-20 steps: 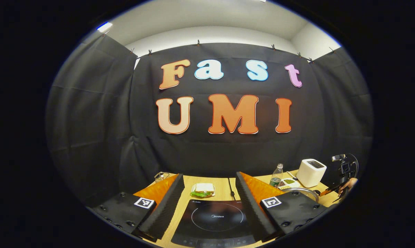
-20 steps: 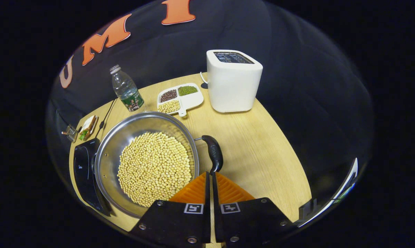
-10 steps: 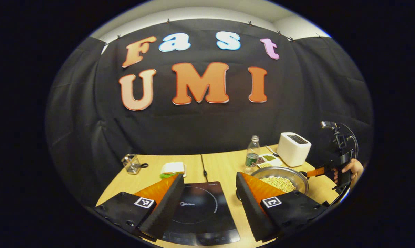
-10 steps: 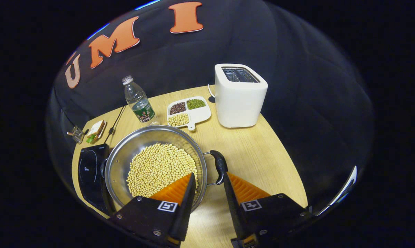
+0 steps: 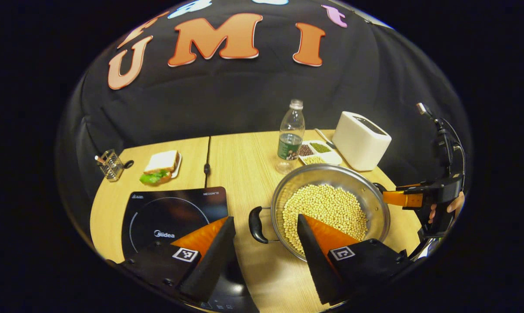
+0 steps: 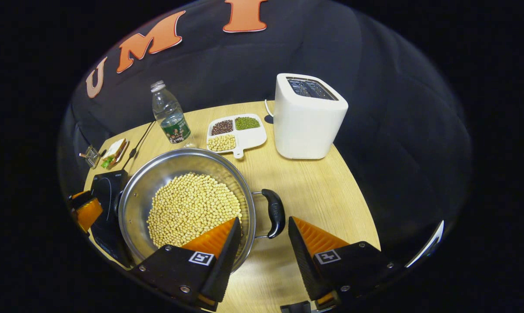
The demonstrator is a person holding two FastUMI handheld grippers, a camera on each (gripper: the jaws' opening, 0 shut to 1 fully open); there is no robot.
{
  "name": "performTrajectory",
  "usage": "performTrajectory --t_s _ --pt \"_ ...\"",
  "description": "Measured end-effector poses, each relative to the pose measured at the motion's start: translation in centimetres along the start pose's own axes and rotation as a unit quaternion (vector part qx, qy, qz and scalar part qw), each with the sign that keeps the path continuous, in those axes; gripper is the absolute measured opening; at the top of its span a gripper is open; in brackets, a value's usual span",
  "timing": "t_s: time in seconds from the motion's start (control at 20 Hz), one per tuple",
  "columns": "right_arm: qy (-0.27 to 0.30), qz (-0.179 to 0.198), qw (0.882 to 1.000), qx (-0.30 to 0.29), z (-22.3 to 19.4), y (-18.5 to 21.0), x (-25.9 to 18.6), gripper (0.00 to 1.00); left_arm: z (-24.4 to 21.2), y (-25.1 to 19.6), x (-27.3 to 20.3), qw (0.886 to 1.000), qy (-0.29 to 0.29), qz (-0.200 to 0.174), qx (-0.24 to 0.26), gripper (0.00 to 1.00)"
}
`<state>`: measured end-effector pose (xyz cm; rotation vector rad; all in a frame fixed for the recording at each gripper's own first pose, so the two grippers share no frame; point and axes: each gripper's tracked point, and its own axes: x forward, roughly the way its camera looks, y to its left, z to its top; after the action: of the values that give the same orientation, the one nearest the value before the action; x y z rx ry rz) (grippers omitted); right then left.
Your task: First push the handle of the pot to place it horizontally, then grasp the pot with both hands and set it on the induction cooktop.
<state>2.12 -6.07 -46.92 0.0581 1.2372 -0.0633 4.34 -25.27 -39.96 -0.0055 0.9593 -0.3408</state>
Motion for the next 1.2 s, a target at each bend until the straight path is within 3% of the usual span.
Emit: performTrajectory --t_s 0.05,0.2,0.25,0.4,0.6,0.75,0.85,0.95,1.2 --pt "0.003 -0.004 1.0 0.0 -0.2 -0.3 0.4 0.7 -0.8 0.2 1.2 1.0 0.015 0.004 -0.001 0.91" --pt "0.011 -0.006 1.0 -0.006 -0.4 -0.3 1.3 0.7 -2.9 -0.3 3.3 0.998 0.062 -0.003 -0.011 0.93" --pt "0.011 -0.005 1.0 -0.008 -0.4 -0.2 1.6 0.66 -3.6 -0.1 4.4 0.997 0.069 -0.003 -0.015 0.86" --pt "0.017 -0.007 1.0 -0.019 -0.6 0.0 2.3 0.7 -4.0 -0.4 5.8 0.996 0.083 -0.01 -0.03 0.85" --pt "0.025 -0.007 0.999 -0.024 -1.4 0.4 3.0 0.69 -4.1 0.2 8.0 0.997 0.073 0.004 -0.031 0.85" --pt "0.022 -0.006 1.0 -0.022 -1.4 0.6 3.1 0.66 -5.0 0.4 9.7 0.996 0.077 0.015 -0.035 0.73" --pt "0.019 -0.011 1.0 -0.021 -1.4 0.6 3.0 0.65 -4.6 0.6 10.5 0.997 0.052 0.021 -0.043 0.75" --pt "0.01 -0.016 1.0 -0.013 -1.2 0.7 3.0 0.63 -4.4 0.6 10.4 0.997 0.035 0.021 -0.057 0.72" --pt "-0.001 -0.031 1.0 -0.003 -1.6 1.0 2.2 0.57 -4.1 0.5 9.1 0.999 0.009 0.037 -0.029 0.66"
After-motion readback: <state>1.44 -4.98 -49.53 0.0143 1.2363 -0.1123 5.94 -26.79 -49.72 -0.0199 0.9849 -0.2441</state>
